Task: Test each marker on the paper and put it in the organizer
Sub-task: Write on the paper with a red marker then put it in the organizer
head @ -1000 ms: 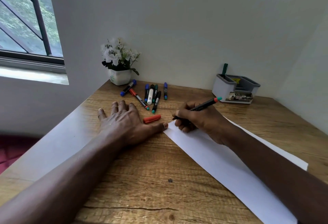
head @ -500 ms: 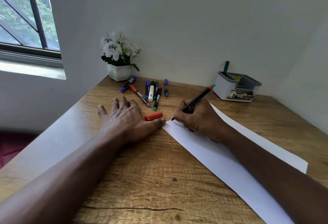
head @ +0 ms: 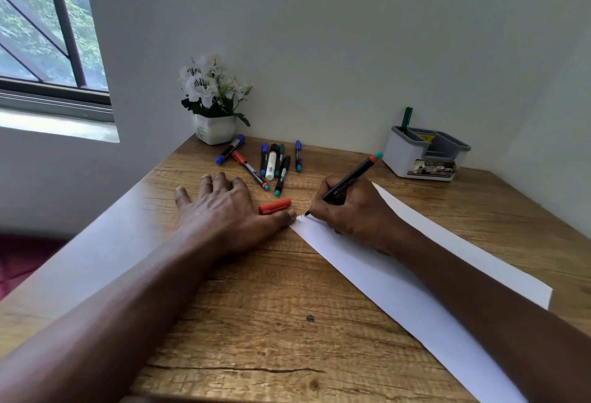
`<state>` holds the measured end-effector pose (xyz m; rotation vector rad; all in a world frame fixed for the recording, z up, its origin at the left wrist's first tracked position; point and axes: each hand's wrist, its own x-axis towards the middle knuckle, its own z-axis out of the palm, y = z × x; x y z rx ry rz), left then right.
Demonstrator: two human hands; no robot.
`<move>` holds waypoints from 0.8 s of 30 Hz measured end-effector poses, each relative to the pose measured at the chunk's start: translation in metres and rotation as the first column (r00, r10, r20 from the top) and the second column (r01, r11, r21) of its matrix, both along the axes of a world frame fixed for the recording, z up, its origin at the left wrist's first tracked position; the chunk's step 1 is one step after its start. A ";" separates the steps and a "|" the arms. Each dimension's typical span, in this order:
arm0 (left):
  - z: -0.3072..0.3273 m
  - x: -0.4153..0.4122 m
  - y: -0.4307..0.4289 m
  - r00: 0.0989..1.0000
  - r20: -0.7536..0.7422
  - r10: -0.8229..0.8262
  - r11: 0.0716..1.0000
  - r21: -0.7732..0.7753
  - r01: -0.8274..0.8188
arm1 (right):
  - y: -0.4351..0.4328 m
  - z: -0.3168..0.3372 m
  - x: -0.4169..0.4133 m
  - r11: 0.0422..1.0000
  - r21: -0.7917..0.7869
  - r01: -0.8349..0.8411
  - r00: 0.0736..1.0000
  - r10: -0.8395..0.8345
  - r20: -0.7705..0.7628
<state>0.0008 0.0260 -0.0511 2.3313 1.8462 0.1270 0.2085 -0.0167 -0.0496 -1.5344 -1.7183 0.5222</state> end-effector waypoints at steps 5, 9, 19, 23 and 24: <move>0.000 0.001 0.000 1.000 -0.002 0.003 1.000 -0.005 -0.003 | -0.001 0.001 0.001 1.000 0.019 0.004 1.000 -0.004 0.004; 0.000 0.000 0.001 1.000 -0.004 0.006 1.000 -0.012 -0.007 | -0.004 0.001 0.002 1.000 -0.014 0.018 0.994 -0.019 -0.112; 0.000 0.000 0.001 1.000 -0.003 0.006 1.000 -0.010 -0.006 | -0.002 0.000 0.003 0.999 0.025 0.040 0.999 -0.039 -0.032; 0.000 0.000 0.002 1.000 -0.005 0.003 1.000 -0.014 -0.003 | -0.001 -0.002 0.001 0.999 0.023 0.044 0.999 -0.043 -0.015; 0.000 0.000 0.002 1.000 -0.005 0.003 1.000 -0.015 -0.003 | -0.001 -0.002 0.001 0.997 0.039 0.059 0.998 -0.059 -0.002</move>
